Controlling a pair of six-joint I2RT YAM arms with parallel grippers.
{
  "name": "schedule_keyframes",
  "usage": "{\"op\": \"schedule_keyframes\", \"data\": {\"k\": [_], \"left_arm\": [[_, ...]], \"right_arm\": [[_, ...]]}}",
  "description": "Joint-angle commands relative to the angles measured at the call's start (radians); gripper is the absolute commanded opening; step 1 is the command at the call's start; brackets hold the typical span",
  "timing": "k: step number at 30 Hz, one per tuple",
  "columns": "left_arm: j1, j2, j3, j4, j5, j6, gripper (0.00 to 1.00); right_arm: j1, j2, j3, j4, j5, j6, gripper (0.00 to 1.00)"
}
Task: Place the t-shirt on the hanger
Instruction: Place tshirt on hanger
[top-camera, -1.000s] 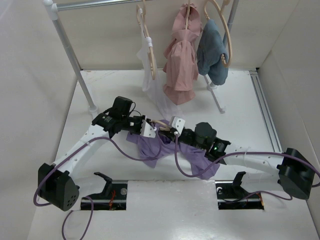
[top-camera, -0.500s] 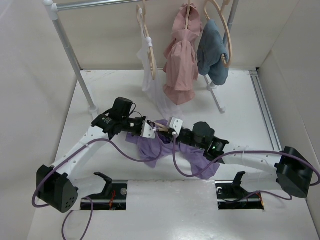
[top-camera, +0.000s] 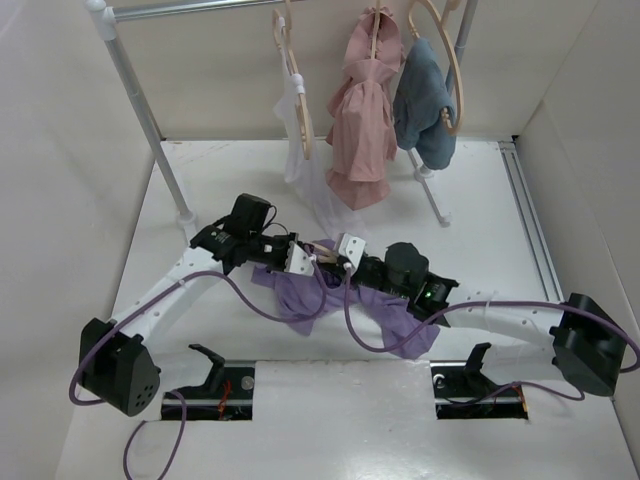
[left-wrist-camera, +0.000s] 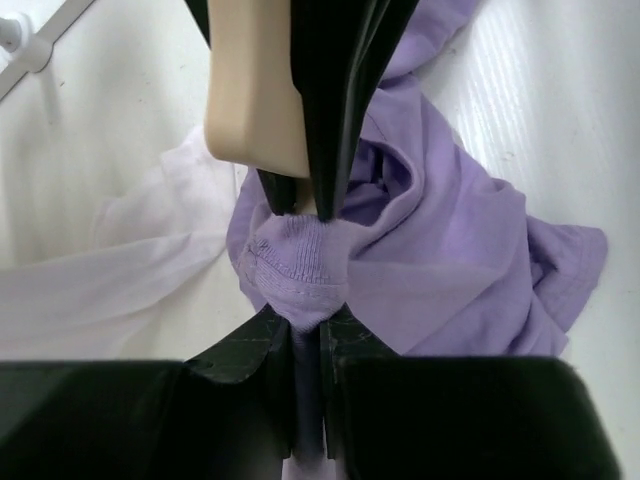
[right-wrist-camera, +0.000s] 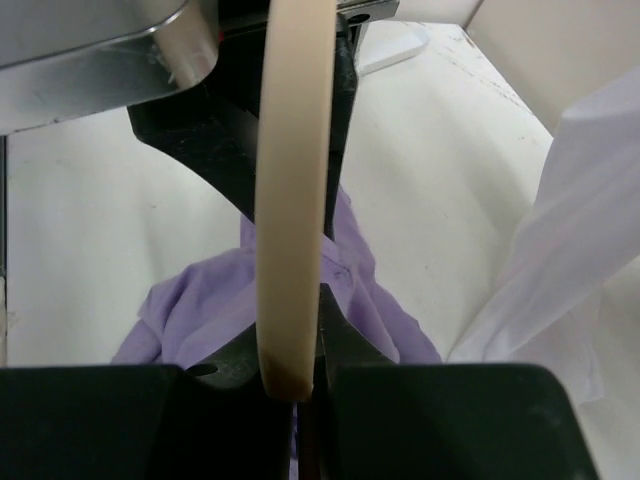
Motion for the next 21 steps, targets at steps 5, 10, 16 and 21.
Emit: {"op": "schedule_keyframes", "data": {"k": [5, 10, 16, 21], "left_arm": [[0.005, -0.008, 0.016, -0.022, -0.035, -0.007, 0.0], [0.052, -0.114, 0.027, -0.022, -0.035, 0.023, 0.0], [0.052, -0.26, -0.053, -0.113, -0.015, 0.22, 0.0], [0.03, -0.3, -0.104, -0.13, 0.003, 0.296, 0.0]], "right_arm": [[0.003, -0.031, 0.071, 0.095, -0.022, -0.006, 0.0], [0.003, -0.077, 0.152, -0.148, 0.06, 0.021, 0.46], [0.003, -0.293, 0.186, -0.333, 0.182, 0.087, 1.0], [0.003, -0.372, 0.218, -0.536, 0.385, 0.223, 1.0]]}}
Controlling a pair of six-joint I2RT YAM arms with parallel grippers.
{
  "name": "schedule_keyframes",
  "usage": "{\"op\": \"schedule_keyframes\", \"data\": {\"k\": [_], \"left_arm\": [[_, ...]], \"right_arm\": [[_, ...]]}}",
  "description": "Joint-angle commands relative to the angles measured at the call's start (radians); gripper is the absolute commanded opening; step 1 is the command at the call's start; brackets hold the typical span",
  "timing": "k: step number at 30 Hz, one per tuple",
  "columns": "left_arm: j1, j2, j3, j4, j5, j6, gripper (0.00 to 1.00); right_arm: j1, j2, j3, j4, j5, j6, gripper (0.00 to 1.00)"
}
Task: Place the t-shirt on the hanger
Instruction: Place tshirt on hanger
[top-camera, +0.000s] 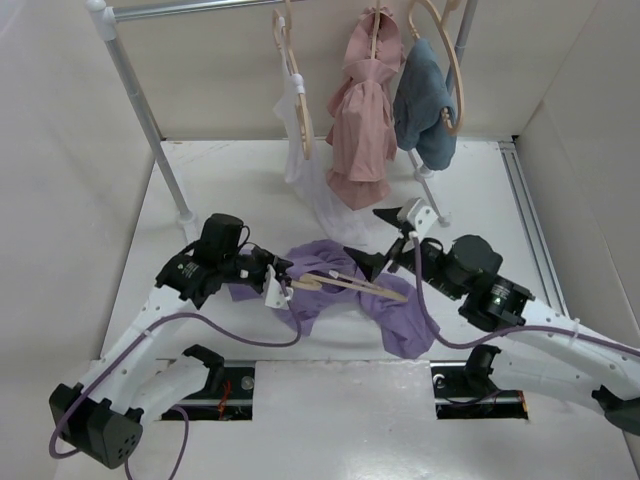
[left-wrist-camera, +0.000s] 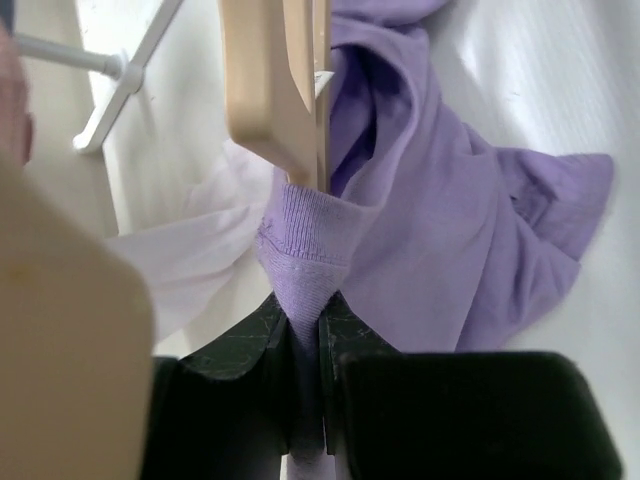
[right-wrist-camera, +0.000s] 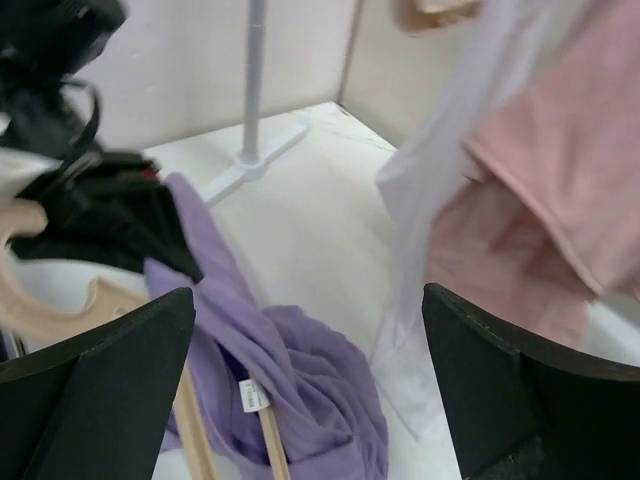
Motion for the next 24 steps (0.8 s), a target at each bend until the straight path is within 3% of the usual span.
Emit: {"op": "schedule_keyframes", "data": {"k": [1, 5, 6, 7, 10, 14, 19, 24], "left_arm": [[-0.016, 0.001, -0.016, -0.053, 0.035, 0.136, 0.0], [-0.025, 0.001, -0.016, -0.101, 0.035, 0.253, 0.0], [-0.025, 0.001, -0.016, -0.115, 0.035, 0.289, 0.0], [-0.036, -0.011, -0.016, -0.115, 0.047, 0.311, 0.0], [-0.036, -0.011, -0.026, -0.129, 0.047, 0.334, 0.0], [-0.036, -0.029, -0.036, -0.166, 0.047, 0.391, 0.0], [-0.036, -0.039, -0.055, -0.135, 0.058, 0.384, 0.0], [-0.036, -0.017, -0.042, -0.135, 0.058, 0.351, 0.0]], "right_arm": [[-0.006, 0.009, 0.077, -0.22, 0.187, 0.138, 1.0], [-0.015, 0.125, 0.153, -0.458, 0.24, 0.311, 1.0], [-0.015, 0.164, 0.153, -0.478, 0.221, 0.33, 1.0], [-0.015, 0.206, 0.162, -0.507, 0.098, 0.33, 0.99], [-0.015, 0.233, 0.15, -0.526, 0.069, 0.361, 0.96], [-0.043, 0.251, 0.087, -0.569, 0.032, 0.408, 0.82], [-0.152, 0.325, 0.091, -0.566, 0.007, 0.447, 0.85], [-0.161, 0.452, 0.191, -0.551, -0.026, 0.401, 0.85]]}}
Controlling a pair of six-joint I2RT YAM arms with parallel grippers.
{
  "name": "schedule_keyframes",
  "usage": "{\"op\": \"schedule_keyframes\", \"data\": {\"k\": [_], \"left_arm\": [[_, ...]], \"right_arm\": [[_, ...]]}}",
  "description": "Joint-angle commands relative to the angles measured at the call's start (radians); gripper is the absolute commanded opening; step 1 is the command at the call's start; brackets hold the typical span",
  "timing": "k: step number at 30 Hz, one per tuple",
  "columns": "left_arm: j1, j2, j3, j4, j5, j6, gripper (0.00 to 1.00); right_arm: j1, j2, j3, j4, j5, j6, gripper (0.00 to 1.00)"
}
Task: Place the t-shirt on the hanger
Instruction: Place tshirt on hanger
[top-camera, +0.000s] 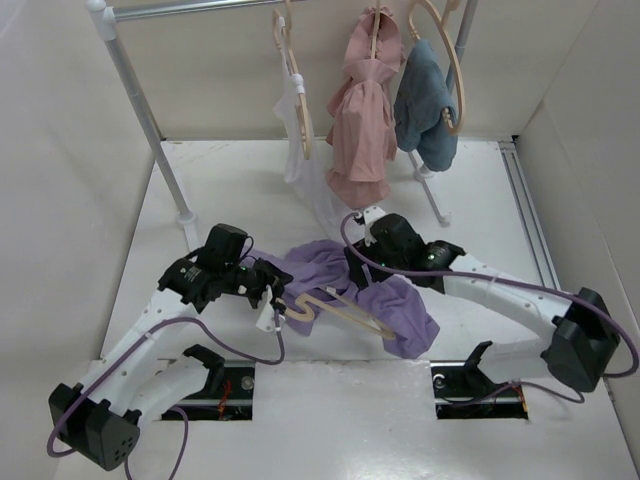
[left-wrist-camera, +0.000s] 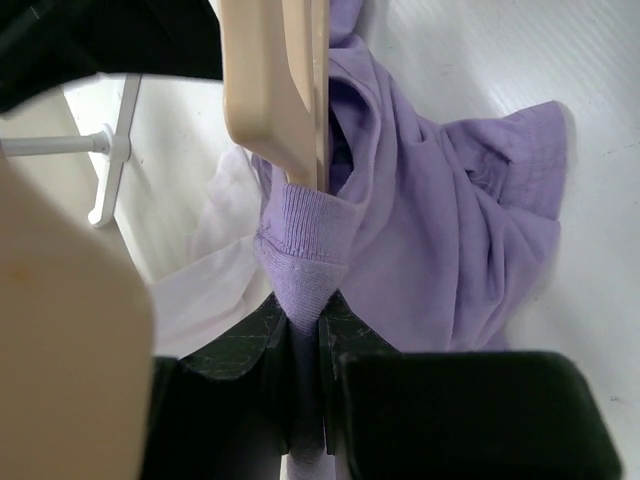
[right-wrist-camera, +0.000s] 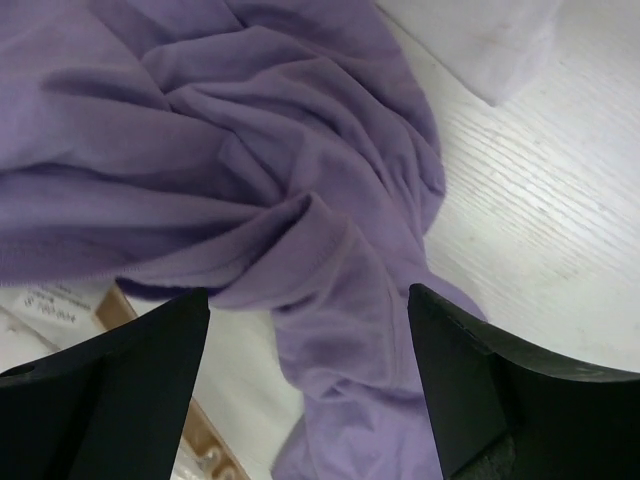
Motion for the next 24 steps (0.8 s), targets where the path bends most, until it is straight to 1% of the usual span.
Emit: {"op": "schedule_keyframes", "data": {"k": [1, 5, 7, 9, 12, 13, 16, 17, 18, 19, 20, 23, 24], "left_arm": [[-0.005, -0.001, 0.01, 0.0, 0.05, 0.001, 0.0], [-0.005, -0.012, 0.01, 0.009, 0.05, 0.001, 0.0], [-0.005, -0.012, -0.001, 0.009, 0.05, 0.001, 0.0], [-0.005, -0.012, -0.001, 0.02, 0.05, -0.008, 0.0], [-0.005, -0.012, -0.001, 0.031, 0.05, -0.019, 0.0], [-0.005, -0.012, -0.001, 0.031, 0.05, -0.028, 0.0], [-0.005, -0.021, -0.001, 0.031, 0.05, -0.029, 0.0], [-0.005, -0.021, -0.001, 0.031, 0.05, -0.041, 0.0], [-0.005, -0.021, -0.001, 0.04, 0.05, -0.056, 0.0], [-0.005, -0.03, -0.001, 0.052, 0.037, -0.071, 0.0], [-0.005, -0.03, -0.001, 0.061, 0.037, -0.093, 0.0], [-0.005, -0.03, -0.001, 0.159, -0.013, -0.315, 0.0], [-0.005, -0.03, -0.001, 0.19, -0.033, -0.381, 0.0]], "right_arm": [[0.002, 0.064, 0.081, 0.036, -0.058, -0.005, 0.85], [0.002, 0.136, 0.081, 0.019, -0.04, -0.005, 0.82], [0.002, 0.176, 0.081, 0.019, -0.04, -0.014, 0.79], [0.002, 0.199, 0.091, 0.029, -0.081, -0.014, 0.77], [-0.008, 0.214, 0.091, 0.056, -0.082, -0.002, 0.69], [-0.009, 0.223, 0.081, 0.067, -0.082, -0.002, 0.65], [-0.018, 0.234, 0.081, 0.09, -0.091, -0.002, 0.4], [-0.018, 0.234, 0.081, 0.09, -0.091, -0.002, 0.21], [-0.018, 0.234, 0.081, 0.09, -0.082, -0.002, 0.08], [-0.027, 0.234, 0.081, 0.079, -0.071, 0.009, 0.0], [-0.027, 0.223, 0.081, 0.079, -0.06, 0.019, 0.0], [-0.06, 0.177, 0.028, 0.047, -0.019, 0.029, 0.0], [-0.074, 0.132, 0.009, 0.033, -0.003, 0.041, 0.0]]}}
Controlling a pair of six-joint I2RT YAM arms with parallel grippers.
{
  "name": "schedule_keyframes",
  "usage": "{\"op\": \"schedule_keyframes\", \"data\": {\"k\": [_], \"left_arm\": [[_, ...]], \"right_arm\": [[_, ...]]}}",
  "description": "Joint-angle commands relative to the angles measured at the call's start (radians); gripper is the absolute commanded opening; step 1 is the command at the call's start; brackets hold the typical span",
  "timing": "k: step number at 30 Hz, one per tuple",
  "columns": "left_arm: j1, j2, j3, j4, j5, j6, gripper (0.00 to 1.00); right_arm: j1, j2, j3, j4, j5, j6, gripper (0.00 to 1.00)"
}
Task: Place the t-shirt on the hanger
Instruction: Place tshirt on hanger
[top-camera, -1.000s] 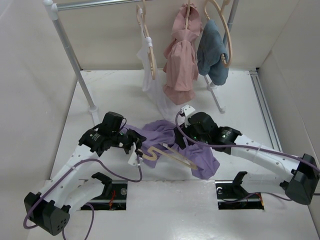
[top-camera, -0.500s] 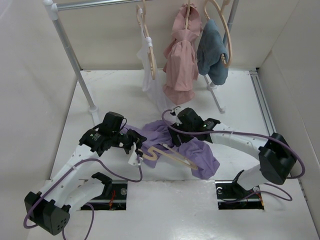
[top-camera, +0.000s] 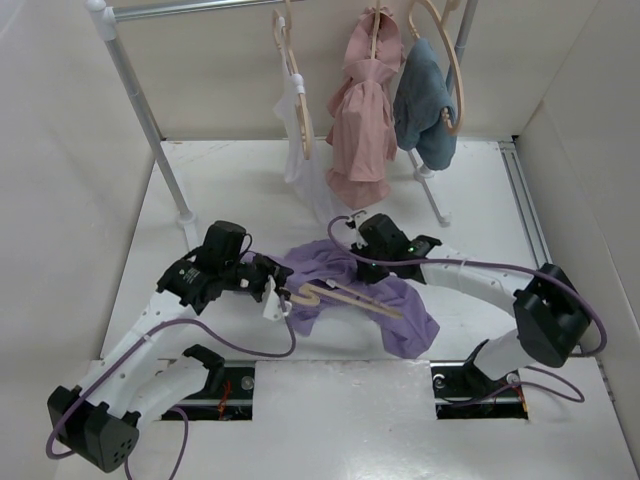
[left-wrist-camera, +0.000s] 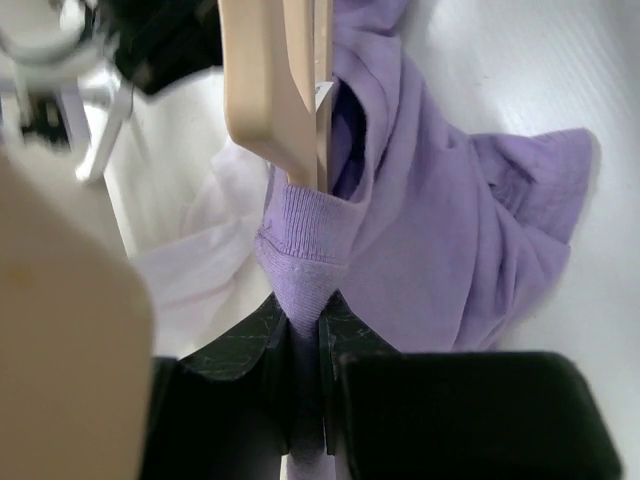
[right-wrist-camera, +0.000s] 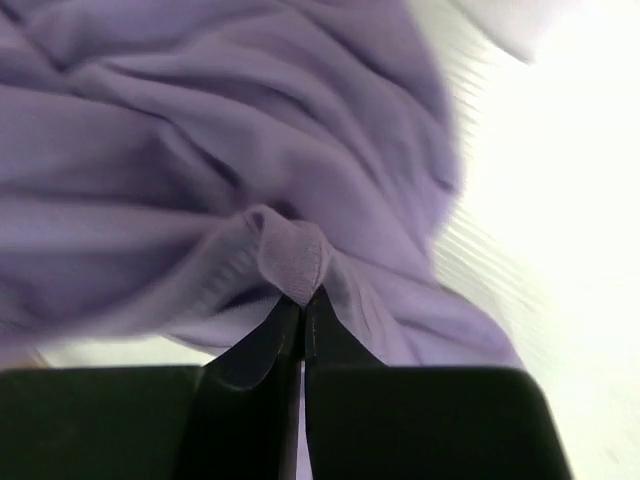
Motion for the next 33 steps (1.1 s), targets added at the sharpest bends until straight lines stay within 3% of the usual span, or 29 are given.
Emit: {"op": "schedule_keyframes", "data": {"k": [1, 9, 14, 19, 27, 33], "left_arm": [[0.007, -0.02, -0.015, 0.154, -0.056, -0.281, 0.0], [0.086, -0.02, -0.062, 0.253, -0.107, -0.364, 0.0], [0.086, 0.03, -0.062, 0.339, -0.189, -0.488, 0.0], [0.049, 0.06, -0.053, 0.321, -0.299, -0.435, 0.0], [-0.044, 0.175, 0.005, 0.333, -0.321, -0.475, 0.0], [-0.064, 0.219, 0.086, 0.366, -0.151, -0.585, 0.0]], "right_arm": [[-0.054, -0.114, -0.046, -0.031, 0.084, 0.043, 0.0], [-0.253, -0.427, -0.196, -0.143, 0.15, 0.087, 0.0], [-0.283, -0.518, -0.205, -0.212, 0.182, 0.087, 0.0], [-0.283, -0.575, -0.166, -0.237, 0.202, 0.076, 0.0], [-0.001, -0.457, 0.089, -0.185, 0.28, -0.036, 0.0], [0.046, -0.389, 0.092, 0.013, 0.07, -0.154, 0.03]]}}
